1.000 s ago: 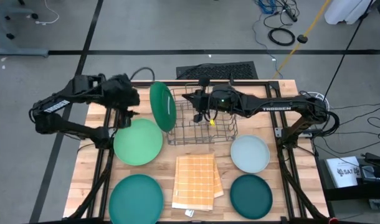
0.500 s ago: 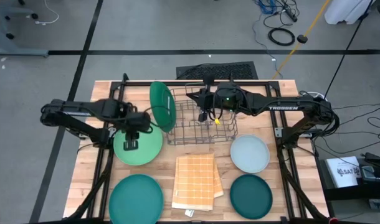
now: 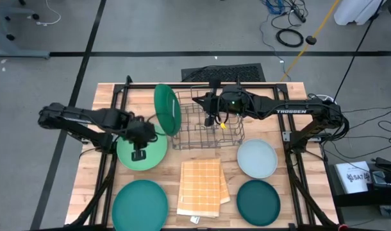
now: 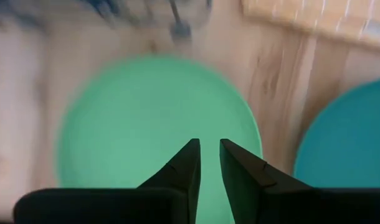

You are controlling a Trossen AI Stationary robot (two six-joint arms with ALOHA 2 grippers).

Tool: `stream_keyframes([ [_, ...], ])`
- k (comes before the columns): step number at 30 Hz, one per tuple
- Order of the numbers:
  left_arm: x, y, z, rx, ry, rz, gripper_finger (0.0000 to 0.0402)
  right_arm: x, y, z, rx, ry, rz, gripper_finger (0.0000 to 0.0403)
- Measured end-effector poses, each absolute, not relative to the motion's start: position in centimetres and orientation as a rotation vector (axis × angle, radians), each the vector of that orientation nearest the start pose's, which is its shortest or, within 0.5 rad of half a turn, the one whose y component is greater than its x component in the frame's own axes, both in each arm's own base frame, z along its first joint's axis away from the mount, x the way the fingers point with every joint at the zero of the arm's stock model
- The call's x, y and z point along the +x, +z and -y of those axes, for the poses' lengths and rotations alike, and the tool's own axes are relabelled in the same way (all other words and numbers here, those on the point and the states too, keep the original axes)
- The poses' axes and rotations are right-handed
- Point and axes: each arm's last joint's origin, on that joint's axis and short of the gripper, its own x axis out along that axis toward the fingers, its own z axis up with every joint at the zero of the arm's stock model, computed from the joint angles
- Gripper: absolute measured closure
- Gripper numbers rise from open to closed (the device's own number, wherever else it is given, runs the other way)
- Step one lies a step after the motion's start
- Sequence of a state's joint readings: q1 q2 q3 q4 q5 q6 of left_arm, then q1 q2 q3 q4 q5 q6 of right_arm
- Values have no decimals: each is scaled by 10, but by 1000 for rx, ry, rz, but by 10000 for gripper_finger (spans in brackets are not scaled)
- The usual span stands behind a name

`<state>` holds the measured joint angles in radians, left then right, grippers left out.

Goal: Sort dishes
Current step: Put the light green plate in the dish rack

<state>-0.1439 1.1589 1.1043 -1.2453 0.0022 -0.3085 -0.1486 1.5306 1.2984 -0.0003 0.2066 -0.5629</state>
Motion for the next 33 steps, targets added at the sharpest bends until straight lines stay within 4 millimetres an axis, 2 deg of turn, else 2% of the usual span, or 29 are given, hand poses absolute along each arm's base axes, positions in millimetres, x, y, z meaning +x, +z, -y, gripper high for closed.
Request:
stream_keyframes([
  [4, 181, 265, 38, -257, 100, -1416, 315, 350, 347, 58, -562, -277, -331, 403],
  [8, 179, 244, 49, -293, 89, -1423, 284, 350, 345, 58, -562, -272, -348, 403],
  [13, 180, 228, 61, -321, -29, -1406, 234, 349, 343, 58, -559, -267, -366, 403],
  [17, 176, 224, 68, -244, -93, -1410, 206, 349, 343, 58, -542, -269, -366, 403],
  [24, 181, 209, 78, -146, -107, -1340, 209, 349, 343, 58, -519, -273, -364, 403],
  [33, 188, 183, 85, -120, -92, -1449, 210, 349, 343, 58, -504, -275, -363, 403],
])
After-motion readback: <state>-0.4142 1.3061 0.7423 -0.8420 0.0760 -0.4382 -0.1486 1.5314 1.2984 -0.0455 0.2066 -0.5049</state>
